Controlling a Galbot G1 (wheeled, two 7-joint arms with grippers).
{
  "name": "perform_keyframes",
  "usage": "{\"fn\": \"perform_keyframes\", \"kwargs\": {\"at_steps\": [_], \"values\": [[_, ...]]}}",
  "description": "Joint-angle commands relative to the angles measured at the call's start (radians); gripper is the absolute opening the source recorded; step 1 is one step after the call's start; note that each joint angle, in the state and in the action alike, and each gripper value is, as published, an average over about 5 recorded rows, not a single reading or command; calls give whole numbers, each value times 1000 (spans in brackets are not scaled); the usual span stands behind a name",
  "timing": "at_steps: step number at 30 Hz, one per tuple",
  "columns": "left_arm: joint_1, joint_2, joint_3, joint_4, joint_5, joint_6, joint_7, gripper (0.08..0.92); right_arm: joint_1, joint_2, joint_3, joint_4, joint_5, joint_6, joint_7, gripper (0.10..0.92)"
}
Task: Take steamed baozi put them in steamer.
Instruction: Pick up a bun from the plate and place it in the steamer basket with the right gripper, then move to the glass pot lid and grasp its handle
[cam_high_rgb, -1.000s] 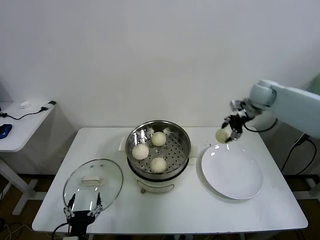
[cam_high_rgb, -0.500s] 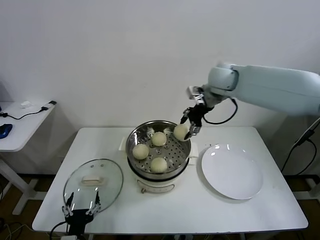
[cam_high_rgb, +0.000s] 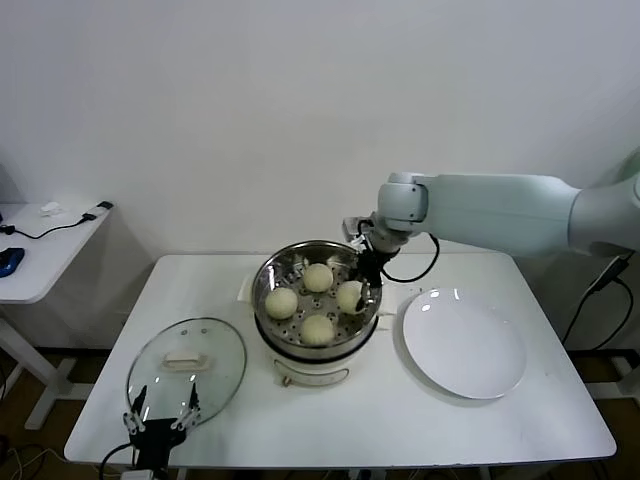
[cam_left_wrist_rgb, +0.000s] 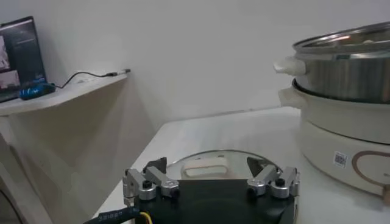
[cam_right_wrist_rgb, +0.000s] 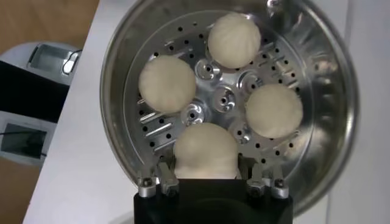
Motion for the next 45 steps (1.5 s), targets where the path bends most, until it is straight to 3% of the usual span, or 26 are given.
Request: {"fn": "perform_keyframes", "kwargs": {"at_steps": [1, 10, 16, 24, 27, 30, 33, 39, 45], "values": [[-1, 1, 0, 0, -1, 0, 0, 823, -65, 36, -1, -40, -23, -18, 27, 670], [1, 1, -2, -3, -1, 0, -1, 823, -90, 54, 34, -73, -42, 7, 26, 690], [5, 0, -3, -10, -1, 1, 1, 823, -40, 39, 40, -77, -94, 80, -51, 809], [11, -1, -1, -21, -3, -11, 2, 823, 26, -88, 163, -84, -45, 137, -70, 823], [13, 1, -1, -30, -13, -28, 3, 823, 14, -169, 255, -76, 49, 119, 42, 823], [8, 4, -2, -34, -34, -48, 3, 823, -62, -247, 393, -61, 118, 115, 274, 823], [-3, 10, -4, -32, -57, -83, 13, 823, -193, -326, 575, -38, 106, 134, 511, 823], [-40, 27, -18, -30, -111, -105, 32, 823, -567, -507, 955, 89, 48, 147, 829, 823], [-74, 51, -30, -13, -116, -138, 45, 823, -1185, -577, 1602, 238, -50, 166, 924, 823]]}}
